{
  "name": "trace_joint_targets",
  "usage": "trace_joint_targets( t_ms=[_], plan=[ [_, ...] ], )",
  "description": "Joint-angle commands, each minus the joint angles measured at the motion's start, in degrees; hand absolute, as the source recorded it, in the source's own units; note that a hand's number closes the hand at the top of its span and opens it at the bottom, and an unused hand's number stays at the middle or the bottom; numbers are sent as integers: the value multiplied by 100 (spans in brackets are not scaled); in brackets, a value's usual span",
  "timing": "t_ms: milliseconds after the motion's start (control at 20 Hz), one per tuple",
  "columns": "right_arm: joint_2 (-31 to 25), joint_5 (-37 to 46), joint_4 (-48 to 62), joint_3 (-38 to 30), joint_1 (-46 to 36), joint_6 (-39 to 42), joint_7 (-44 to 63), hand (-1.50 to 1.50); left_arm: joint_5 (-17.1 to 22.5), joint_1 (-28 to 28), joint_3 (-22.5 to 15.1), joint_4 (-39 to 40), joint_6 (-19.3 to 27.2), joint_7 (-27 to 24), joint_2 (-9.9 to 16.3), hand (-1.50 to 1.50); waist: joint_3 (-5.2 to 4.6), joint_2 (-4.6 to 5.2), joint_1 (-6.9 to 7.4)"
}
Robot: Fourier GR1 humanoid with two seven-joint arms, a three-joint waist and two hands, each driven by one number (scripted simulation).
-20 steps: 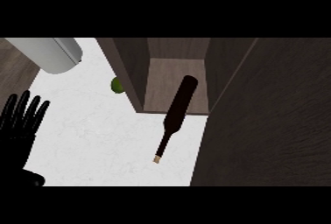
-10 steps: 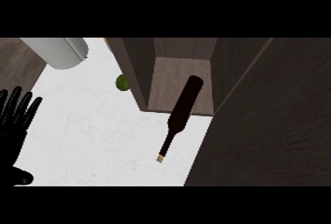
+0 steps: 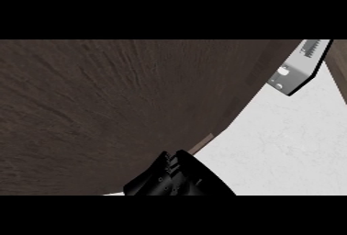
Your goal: Pick up the wine, place it into the cabinet and close the cabinet
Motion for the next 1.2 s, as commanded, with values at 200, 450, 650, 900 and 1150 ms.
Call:
trace_joint_targets(
  t_ms=[200,450,650,900,1150],
  plan=[
    [661,-824,2230,-793,-2157,-457,-99,150,-37,119,319,275,-291,-100,-45,-150,21,1,-160],
    [670,-1394,3217,-1099,-2425,-442,-838,150,-194,85,484,514,-530,-192,-76,-150,23,8,-173],
    [673,-1543,3304,-1420,-2261,-188,-710,150,-100,6,599,394,-430,169,-78,-150,28,-14,-258],
    [655,-1491,4216,-1751,-2057,355,-1363,150,-384,-245,588,622,-366,63,-351,-150,28,-5,-279],
    [618,-1285,4936,-1888,-1908,614,-2002,150,-395,79,679,441,-578,-26,-404,-150,28,1,-212]
  ],
)
